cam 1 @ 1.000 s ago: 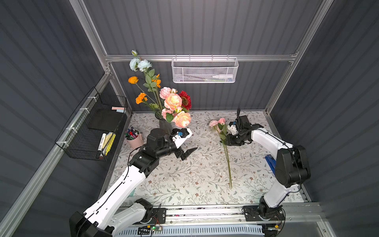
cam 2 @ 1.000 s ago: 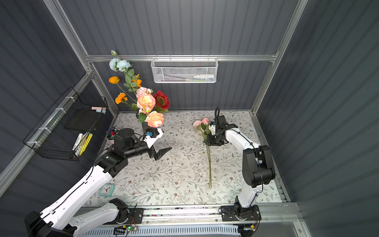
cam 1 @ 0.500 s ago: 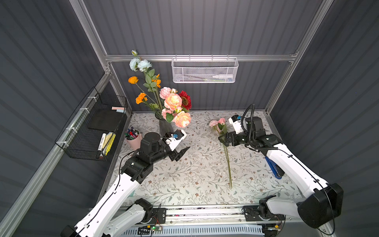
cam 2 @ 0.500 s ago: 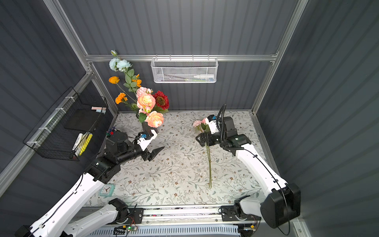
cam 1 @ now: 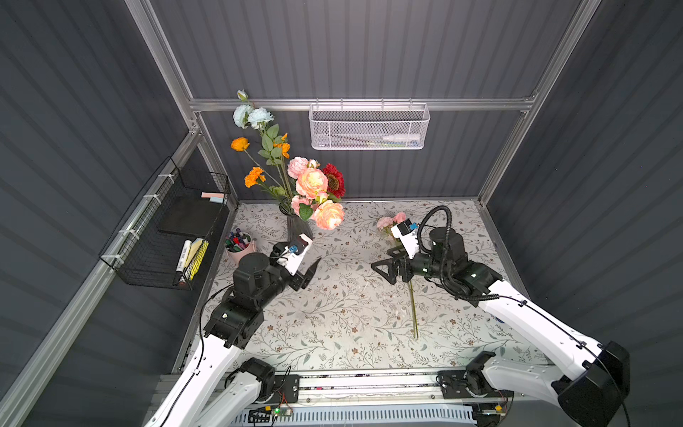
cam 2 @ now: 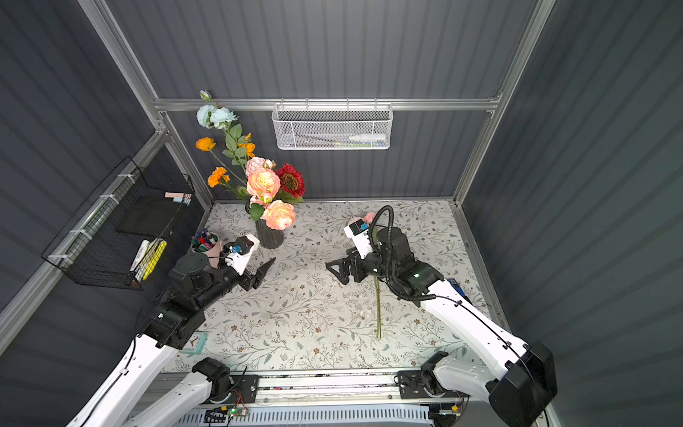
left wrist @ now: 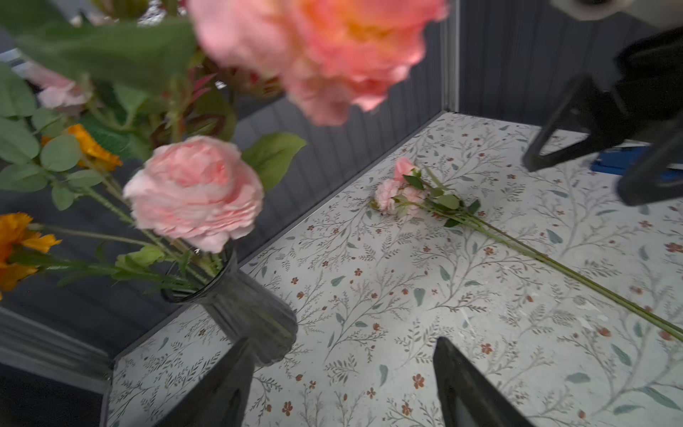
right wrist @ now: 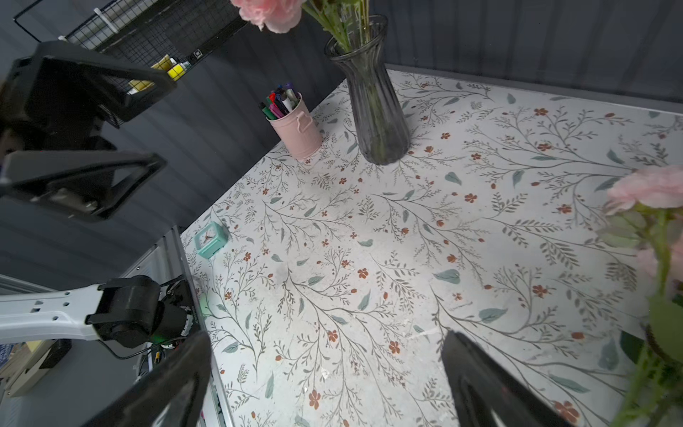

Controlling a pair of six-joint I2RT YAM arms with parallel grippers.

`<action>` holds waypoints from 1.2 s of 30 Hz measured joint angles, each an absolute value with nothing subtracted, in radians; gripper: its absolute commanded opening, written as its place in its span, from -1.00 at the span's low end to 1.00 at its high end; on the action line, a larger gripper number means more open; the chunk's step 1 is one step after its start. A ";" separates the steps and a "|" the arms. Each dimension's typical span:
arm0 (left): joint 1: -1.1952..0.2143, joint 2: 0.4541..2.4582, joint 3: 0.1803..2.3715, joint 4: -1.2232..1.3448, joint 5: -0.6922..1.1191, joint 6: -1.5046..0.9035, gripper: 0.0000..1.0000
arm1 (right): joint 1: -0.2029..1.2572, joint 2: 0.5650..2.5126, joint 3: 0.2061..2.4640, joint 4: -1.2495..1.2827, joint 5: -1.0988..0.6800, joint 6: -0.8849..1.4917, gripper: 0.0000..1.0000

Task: Pick out pink flowers from the vase
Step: Pick up the flower from the vase.

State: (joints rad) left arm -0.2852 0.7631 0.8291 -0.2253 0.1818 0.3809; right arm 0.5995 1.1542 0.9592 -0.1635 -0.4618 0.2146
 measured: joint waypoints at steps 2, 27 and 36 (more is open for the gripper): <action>-0.142 0.799 0.822 -0.194 0.281 0.365 0.49 | 0.605 1.156 0.953 -0.146 -0.468 0.221 0.98; 0.125 1.431 1.005 0.281 0.743 0.572 -0.27 | 0.605 1.294 0.952 0.083 -0.624 0.274 0.98; 0.155 1.578 1.118 0.284 0.832 0.608 -0.35 | 0.610 1.289 0.954 0.089 -0.627 0.275 0.98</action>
State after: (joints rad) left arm 0.1547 1.5780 1.1179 0.2840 0.8318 0.6079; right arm 0.6098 1.2892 0.9539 0.0891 -0.6266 0.2752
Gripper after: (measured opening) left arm 0.324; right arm 0.990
